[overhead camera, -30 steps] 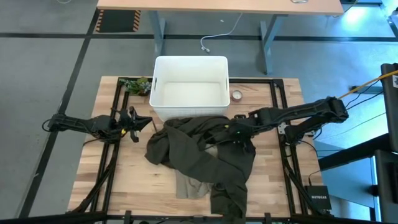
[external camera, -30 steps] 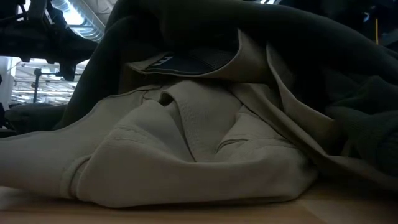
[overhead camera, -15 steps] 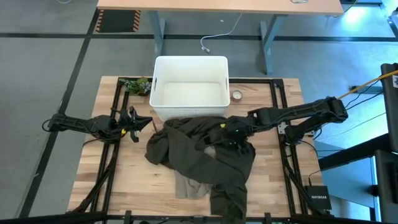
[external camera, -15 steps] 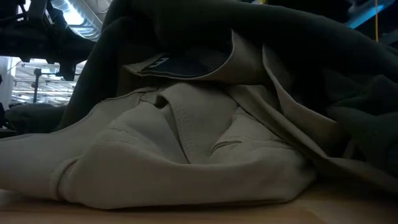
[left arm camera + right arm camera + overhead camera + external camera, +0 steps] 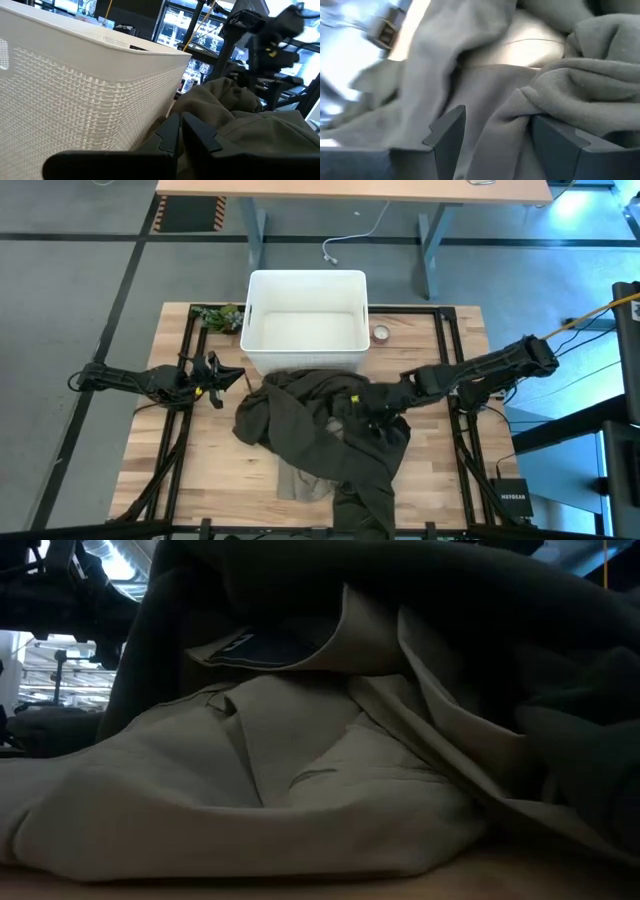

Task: Sort clothes
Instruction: Put the green jacket into the white bin

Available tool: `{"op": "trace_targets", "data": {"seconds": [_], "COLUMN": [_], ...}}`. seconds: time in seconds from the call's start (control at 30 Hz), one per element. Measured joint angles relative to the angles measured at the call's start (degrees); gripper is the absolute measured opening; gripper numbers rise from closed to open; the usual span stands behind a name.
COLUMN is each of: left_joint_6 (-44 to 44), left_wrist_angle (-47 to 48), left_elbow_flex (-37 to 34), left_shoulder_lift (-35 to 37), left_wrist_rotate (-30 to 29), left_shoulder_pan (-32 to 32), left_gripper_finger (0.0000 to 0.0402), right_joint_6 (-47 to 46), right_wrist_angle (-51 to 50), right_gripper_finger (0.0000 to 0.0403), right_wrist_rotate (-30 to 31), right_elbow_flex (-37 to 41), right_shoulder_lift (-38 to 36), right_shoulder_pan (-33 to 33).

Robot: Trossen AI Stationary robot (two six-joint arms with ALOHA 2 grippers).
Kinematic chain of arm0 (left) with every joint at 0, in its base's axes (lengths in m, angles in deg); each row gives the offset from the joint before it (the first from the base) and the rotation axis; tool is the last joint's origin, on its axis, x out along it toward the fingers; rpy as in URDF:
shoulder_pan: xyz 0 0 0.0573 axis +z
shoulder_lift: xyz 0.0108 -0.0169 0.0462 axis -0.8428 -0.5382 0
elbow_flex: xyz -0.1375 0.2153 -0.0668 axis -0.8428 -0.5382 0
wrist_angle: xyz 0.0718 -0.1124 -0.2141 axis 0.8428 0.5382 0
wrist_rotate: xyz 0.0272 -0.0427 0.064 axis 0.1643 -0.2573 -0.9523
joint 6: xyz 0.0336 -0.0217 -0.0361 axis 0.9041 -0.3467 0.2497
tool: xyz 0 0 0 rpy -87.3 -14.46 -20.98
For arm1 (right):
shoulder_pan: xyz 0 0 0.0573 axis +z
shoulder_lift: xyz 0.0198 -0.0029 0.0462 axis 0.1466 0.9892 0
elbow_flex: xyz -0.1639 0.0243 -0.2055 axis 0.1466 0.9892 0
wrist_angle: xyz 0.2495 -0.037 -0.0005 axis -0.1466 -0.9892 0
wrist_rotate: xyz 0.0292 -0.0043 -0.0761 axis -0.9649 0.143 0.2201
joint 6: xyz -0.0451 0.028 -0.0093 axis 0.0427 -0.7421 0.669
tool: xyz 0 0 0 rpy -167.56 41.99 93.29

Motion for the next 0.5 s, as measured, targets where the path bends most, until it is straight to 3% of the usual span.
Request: {"op": "trace_targets", "data": {"seconds": [0.33,0.4,0.5], "left_joint_6": [0.8,0.9,1.2], "left_wrist_angle": [0.0,0.0,0.0], "left_elbow_flex": [0.0,0.0,0.0], "left_shoulder_lift": [0.0,0.0,0.0], "left_wrist_rotate": [-0.4,-0.6,-0.6], "left_shoulder_pan": [0.0,0.0,0.0], "left_gripper_finger": [0.0015,0.0015,0.0015], "right_joint_6": [0.6,1.5,1.7], "right_wrist_angle": [-0.9,-1.3,-1.7], "right_gripper_finger": [0.0217,0.0185,0.0104], "right_wrist_rotate": [24.7,26.9,27.1], "right_elbow_flex": [-0.1,-0.1,-0.4], "right_shoulder_lift": [9.8,10.6,10.6], "right_shoulder_pan": [6.8,7.6,7.7]}}
